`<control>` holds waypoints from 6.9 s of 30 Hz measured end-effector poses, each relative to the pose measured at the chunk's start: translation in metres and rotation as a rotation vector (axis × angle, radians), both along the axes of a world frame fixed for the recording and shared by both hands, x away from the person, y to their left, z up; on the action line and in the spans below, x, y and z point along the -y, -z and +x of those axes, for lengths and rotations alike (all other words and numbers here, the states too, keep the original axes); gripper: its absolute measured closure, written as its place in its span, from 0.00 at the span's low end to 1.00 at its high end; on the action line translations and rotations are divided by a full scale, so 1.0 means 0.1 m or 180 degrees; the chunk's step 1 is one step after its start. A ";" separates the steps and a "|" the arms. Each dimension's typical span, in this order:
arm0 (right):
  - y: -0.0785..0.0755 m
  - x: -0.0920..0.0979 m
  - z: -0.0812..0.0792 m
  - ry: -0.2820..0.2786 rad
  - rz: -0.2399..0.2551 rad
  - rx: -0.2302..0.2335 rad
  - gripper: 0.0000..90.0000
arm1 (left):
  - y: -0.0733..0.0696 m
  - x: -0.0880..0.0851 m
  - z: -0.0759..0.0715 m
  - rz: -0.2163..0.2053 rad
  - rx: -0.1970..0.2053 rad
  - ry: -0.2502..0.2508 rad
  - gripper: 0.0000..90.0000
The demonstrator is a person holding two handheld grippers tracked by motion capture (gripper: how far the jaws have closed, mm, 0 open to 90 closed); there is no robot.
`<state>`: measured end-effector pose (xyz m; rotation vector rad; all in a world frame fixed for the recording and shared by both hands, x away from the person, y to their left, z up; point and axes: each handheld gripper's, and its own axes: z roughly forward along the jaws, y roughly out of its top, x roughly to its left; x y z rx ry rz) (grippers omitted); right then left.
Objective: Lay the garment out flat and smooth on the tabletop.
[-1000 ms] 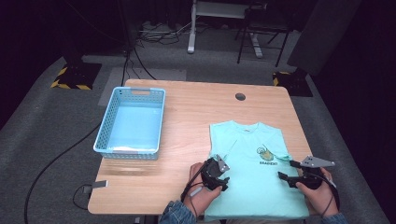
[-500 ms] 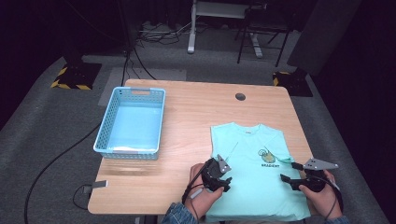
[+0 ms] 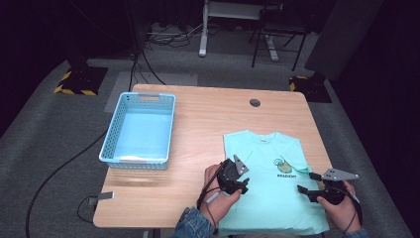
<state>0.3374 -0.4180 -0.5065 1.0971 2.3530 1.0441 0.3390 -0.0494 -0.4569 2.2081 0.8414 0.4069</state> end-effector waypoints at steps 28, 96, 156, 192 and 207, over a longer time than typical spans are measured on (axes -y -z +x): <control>0.00 0.00 0.00 0.0003 -0.0001 0.0001 0.23 | 0.01 0.20 0.60 0.0000 0.0006 -0.0082 0.45; -0.15 -0.10 -0.03 0.0080 -0.0002 0.0023 0.27 | 0.12 -0.89 0.34 -0.0204 0.0033 -0.0948 0.44; -0.54 0.55 0.66 0.1189 -0.0098 0.0207 0.55 | 0.33 -0.59 -0.09 -0.0277 -0.0066 -0.0600 0.34; -0.05 -0.20 0.18 -0.0177 -0.0143 -0.0145 0.18 | 0.50 -0.17 0.00 -0.0106 -0.0111 -0.0113 0.28; 0.00 -0.38 0.73 -0.0106 -0.0072 -0.0024 0.12 | 0.49 -0.36 0.57 -0.0076 -0.0119 -0.0098 0.24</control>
